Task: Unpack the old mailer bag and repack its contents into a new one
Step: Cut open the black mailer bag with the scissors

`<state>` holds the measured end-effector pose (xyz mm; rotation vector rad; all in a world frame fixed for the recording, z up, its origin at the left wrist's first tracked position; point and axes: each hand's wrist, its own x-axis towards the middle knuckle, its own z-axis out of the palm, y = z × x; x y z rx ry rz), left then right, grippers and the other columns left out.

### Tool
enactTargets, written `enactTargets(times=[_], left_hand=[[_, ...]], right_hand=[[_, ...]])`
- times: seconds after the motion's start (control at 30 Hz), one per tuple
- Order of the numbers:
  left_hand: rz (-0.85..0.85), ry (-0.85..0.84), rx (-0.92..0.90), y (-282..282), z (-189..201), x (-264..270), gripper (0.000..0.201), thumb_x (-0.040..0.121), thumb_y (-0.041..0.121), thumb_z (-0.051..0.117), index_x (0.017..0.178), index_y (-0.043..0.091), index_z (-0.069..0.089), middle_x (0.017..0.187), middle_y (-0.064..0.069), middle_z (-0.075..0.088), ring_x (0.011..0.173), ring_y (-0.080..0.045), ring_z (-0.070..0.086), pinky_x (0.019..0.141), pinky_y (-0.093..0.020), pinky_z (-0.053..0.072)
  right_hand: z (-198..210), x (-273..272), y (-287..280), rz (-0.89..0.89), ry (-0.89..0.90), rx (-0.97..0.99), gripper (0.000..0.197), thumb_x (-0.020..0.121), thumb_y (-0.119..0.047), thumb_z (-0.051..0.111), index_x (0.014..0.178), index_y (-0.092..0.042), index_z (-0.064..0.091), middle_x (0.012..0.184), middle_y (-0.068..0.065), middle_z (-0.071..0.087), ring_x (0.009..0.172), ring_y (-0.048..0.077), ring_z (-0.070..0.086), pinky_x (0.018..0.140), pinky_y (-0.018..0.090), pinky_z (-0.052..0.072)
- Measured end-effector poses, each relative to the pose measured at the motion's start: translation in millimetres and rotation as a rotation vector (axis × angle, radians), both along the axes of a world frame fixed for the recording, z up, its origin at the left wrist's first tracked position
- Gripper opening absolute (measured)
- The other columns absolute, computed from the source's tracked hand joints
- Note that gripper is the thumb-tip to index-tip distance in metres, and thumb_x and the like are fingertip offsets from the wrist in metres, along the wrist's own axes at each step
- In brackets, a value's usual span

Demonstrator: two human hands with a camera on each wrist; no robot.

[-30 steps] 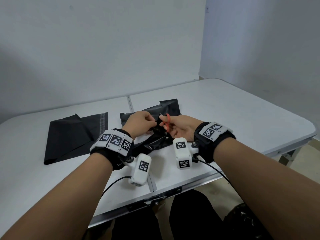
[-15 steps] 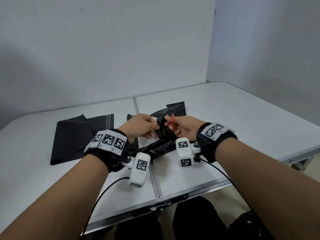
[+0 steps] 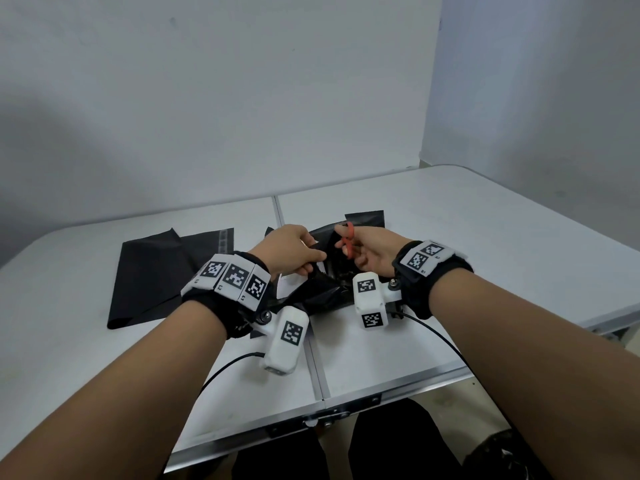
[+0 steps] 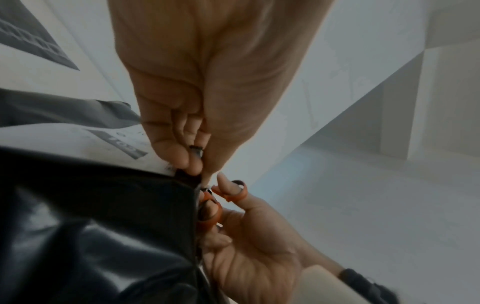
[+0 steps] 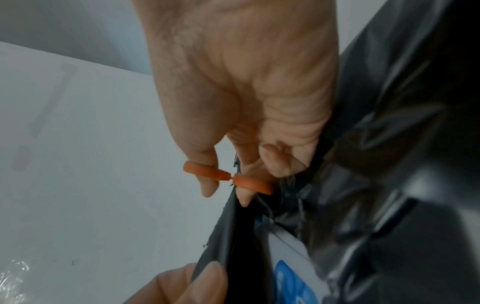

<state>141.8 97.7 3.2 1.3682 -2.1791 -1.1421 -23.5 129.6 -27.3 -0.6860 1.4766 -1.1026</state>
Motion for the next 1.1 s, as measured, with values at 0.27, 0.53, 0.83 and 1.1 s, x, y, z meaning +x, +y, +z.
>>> enactTargets(times=[0.27, 0.53, 0.83, 1.1], left_hand=[[-0.006, -0.081, -0.035, -0.8, 0.9, 4.5, 0.012, 0.084, 0.012, 0.061, 0.077, 0.014, 0.051, 0.057, -0.003, 0.059, 0.032, -0.004, 0.049, 0.042, -0.016, 0.04], [0.083, -0.057, -0.056, -12.3, -1.2, 12.2, 0.015, 0.087, 0.009, 0.054, 0.074, 0.013, 0.048, 0.059, -0.006, 0.06, 0.039, -0.007, 0.055, 0.046, -0.017, 0.05], [0.342, 0.15, -0.061, -40.8, -20.8, 2.7, 0.011, 0.084, 0.001, 0.044, 0.088, 0.002, 0.053, 0.073, -0.02, 0.067, 0.052, -0.022, 0.066, 0.053, -0.028, 0.057], [0.413, 0.305, 0.017, -49.6, -32.1, -21.4, 0.011, 0.088, 0.002, 0.044, 0.099, 0.004, 0.046, 0.084, -0.019, 0.06, 0.042, -0.017, 0.064, 0.056, -0.031, 0.059]], right_hand=[[-4.7, -5.9, 4.4, 0.004, -0.082, 0.021, 0.042, 0.085, -0.05, 0.058, 0.082, -0.008, 0.059, 0.065, 0.002, 0.055, 0.041, 0.007, 0.048, 0.044, 0.016, 0.028], [-10.6, 3.8, -0.7, -0.16, -0.084, -0.12, 0.027, 0.092, -0.027, 0.06, 0.07, -0.013, 0.054, 0.04, -0.008, 0.052, 0.03, 0.0, 0.042, 0.035, 0.011, 0.021], [14.7, -37.3, 41.5, 0.124, -0.192, -0.025, 0.023, 0.092, -0.025, 0.057, 0.08, -0.007, 0.06, 0.051, -0.002, 0.058, 0.038, 0.003, 0.046, 0.034, 0.012, 0.033], [-0.2, -109.9, 61.5, -0.349, 0.164, -0.007, 0.018, 0.088, -0.017, 0.065, 0.074, -0.01, 0.058, 0.062, 0.004, 0.056, 0.049, 0.009, 0.051, 0.043, 0.014, 0.041]])
